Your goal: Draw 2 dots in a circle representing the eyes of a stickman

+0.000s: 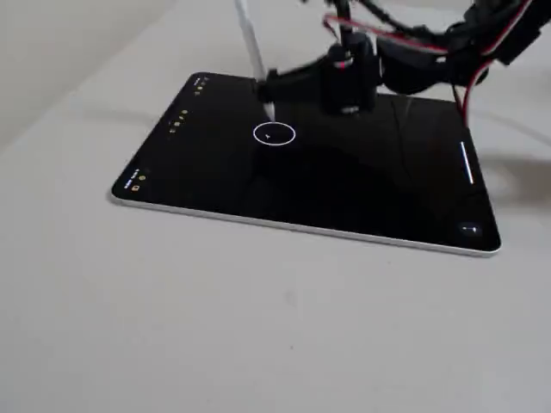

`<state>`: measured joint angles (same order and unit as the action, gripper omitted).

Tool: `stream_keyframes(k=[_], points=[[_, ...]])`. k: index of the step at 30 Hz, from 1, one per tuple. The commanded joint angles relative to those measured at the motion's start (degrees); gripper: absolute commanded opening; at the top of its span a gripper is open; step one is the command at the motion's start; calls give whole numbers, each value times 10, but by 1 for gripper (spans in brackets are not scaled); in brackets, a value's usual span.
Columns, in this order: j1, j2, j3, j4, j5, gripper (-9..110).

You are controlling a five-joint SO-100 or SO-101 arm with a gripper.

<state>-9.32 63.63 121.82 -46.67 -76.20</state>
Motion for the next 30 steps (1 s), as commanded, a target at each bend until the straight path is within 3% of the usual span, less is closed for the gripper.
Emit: stream_keyframes(k=[1,30], points=[[-1,-2,-37,-26,-10,0],[-3,2,-32,-24,-10,0]])
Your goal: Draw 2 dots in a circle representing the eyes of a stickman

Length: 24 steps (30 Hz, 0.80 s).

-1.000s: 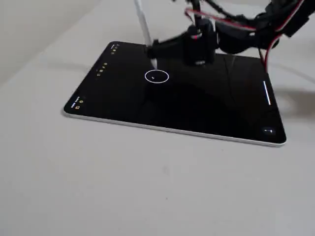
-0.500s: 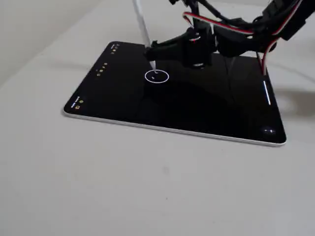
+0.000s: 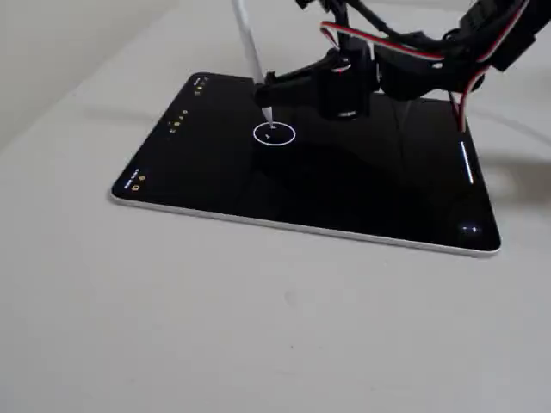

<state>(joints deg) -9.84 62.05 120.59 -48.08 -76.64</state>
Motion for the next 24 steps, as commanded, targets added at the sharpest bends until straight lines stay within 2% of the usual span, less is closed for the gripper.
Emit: stream_keyframes(k=[1,24], points=[[1,18,-17,-9,-5,0],[-13,18,13,-22,-16,0]])
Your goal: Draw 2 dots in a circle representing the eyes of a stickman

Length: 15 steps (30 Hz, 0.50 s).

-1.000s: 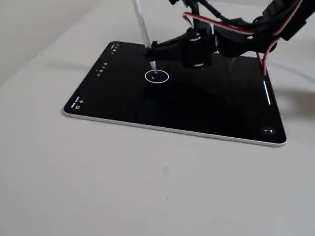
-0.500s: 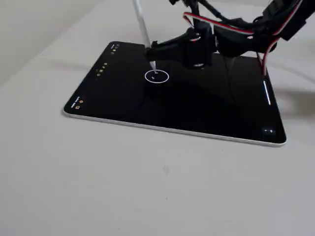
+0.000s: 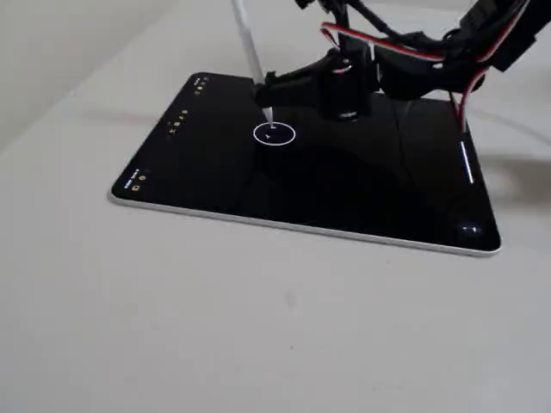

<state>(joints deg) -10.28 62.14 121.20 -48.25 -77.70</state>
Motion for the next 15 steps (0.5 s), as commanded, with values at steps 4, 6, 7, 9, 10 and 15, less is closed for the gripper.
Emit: stream_keyframes(k=[4,6,7,9,10,15], points=[[-11,39,13,-15,12,0],[-5,57,13,-11,29,0],[-3,67,11,-5,40,0],[4,88,8,5,72,0],[7,98,7,6,89,0],[32,171,4,49,180,0]])
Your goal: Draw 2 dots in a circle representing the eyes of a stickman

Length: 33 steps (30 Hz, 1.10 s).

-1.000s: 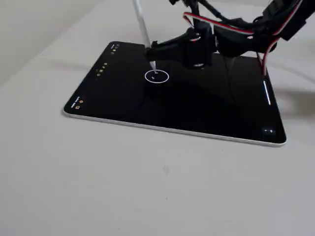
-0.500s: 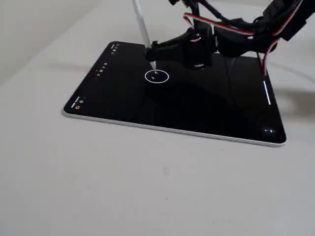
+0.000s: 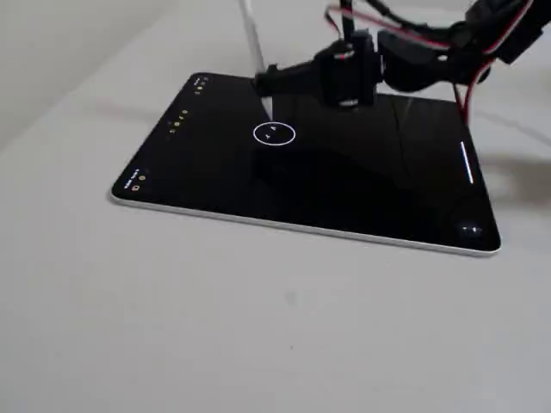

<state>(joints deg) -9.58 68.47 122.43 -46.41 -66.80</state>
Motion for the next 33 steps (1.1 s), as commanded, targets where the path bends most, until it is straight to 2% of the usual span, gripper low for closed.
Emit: stream_keyframes(k=[1,4,11,18,26,33], points=[[30,127,-11,52,90,0],[40,215,-16,162,176,0],[50,460,-54,523,425,0],[51,693,-43,833,559,0],[9,905,87,962,586,0],[4,1046,256,979,592,0]])
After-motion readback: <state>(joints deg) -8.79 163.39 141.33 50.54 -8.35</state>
